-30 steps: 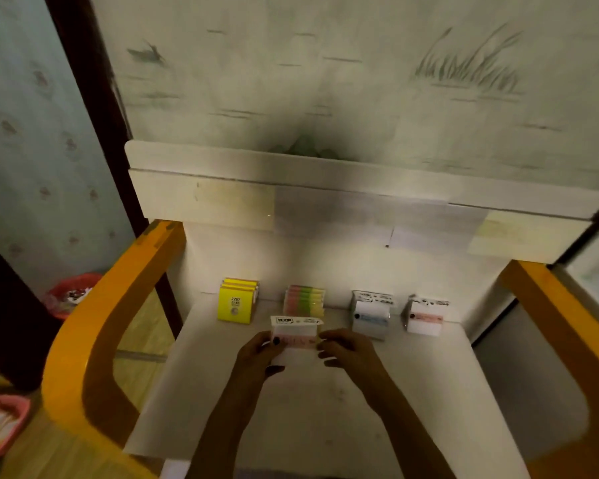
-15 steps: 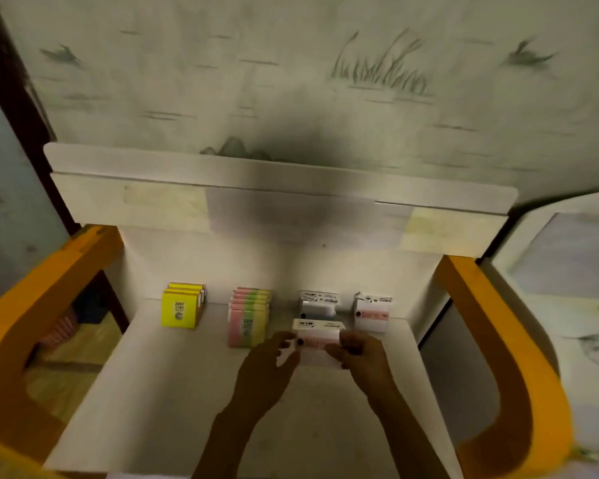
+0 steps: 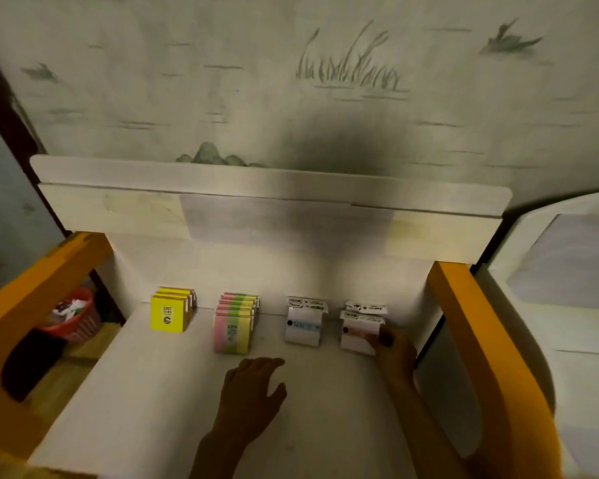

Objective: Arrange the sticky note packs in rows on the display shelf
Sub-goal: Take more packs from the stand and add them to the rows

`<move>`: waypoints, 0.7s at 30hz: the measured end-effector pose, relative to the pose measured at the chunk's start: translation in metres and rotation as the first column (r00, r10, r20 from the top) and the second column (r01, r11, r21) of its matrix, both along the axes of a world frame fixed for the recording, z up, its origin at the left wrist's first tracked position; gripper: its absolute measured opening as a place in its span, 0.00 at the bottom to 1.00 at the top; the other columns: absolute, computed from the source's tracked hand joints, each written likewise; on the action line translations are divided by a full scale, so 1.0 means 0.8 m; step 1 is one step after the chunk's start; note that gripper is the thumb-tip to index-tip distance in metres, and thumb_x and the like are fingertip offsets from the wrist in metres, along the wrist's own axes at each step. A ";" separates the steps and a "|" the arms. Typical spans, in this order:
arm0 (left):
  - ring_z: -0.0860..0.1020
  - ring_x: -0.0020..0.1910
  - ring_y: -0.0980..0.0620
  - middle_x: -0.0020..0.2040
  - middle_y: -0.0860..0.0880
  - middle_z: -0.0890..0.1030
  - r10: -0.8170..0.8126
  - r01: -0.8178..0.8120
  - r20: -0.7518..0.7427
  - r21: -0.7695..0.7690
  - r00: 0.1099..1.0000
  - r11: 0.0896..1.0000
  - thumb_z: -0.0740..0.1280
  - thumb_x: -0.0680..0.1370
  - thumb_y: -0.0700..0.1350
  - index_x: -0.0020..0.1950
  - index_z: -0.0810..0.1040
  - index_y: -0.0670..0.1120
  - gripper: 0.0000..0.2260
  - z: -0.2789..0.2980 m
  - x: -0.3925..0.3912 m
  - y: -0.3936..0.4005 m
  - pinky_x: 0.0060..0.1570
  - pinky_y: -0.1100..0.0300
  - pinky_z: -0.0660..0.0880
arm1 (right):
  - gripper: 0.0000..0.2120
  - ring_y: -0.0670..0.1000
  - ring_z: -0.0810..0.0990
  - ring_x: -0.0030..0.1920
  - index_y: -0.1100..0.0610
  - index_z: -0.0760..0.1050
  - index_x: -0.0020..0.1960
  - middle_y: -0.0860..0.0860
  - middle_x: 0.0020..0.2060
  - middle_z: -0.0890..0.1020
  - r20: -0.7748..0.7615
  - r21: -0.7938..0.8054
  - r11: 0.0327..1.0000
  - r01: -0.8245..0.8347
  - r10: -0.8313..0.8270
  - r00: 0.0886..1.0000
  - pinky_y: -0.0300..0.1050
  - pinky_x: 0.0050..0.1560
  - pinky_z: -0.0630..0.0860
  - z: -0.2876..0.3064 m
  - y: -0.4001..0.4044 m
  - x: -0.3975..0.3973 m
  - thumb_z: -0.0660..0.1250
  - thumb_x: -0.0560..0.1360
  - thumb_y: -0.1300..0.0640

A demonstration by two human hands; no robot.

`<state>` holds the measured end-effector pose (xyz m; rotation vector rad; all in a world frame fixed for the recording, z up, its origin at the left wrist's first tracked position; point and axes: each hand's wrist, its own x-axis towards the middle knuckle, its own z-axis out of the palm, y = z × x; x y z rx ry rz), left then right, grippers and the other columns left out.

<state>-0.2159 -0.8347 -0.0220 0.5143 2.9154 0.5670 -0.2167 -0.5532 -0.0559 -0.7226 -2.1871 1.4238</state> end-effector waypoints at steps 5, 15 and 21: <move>0.67 0.70 0.57 0.71 0.60 0.71 0.043 -0.043 0.010 0.027 0.999 0.999 0.62 0.79 0.58 0.72 0.66 0.62 0.21 -0.001 0.000 -0.010 0.71 0.56 0.61 | 0.15 0.51 0.81 0.56 0.55 0.81 0.58 0.51 0.54 0.84 -0.042 0.117 0.992 0.051 -0.047 0.998 0.42 0.55 0.75 -0.006 0.000 -0.013 0.74 0.72 0.61; 0.67 0.71 0.58 0.71 0.59 0.71 0.096 -0.096 0.006 0.043 0.995 0.994 0.63 0.78 0.59 0.72 0.67 0.62 0.22 0.004 -0.005 -0.014 0.72 0.55 0.61 | 0.14 0.55 0.81 0.59 0.57 0.80 0.59 0.53 0.55 0.84 -0.036 0.205 0.972 0.113 -0.108 0.994 0.43 0.55 0.74 -0.005 -0.001 -0.016 0.71 0.74 0.61; 0.66 0.71 0.57 0.71 0.58 0.71 0.084 -0.085 0.018 0.058 0.996 0.995 0.63 0.78 0.58 0.72 0.66 0.62 0.22 0.005 -0.008 -0.015 0.72 0.55 0.60 | 0.15 0.56 0.81 0.59 0.58 0.80 0.60 0.54 0.56 0.84 -0.027 0.201 0.975 0.093 -0.089 0.996 0.45 0.55 0.75 -0.002 -0.001 -0.015 0.71 0.74 0.63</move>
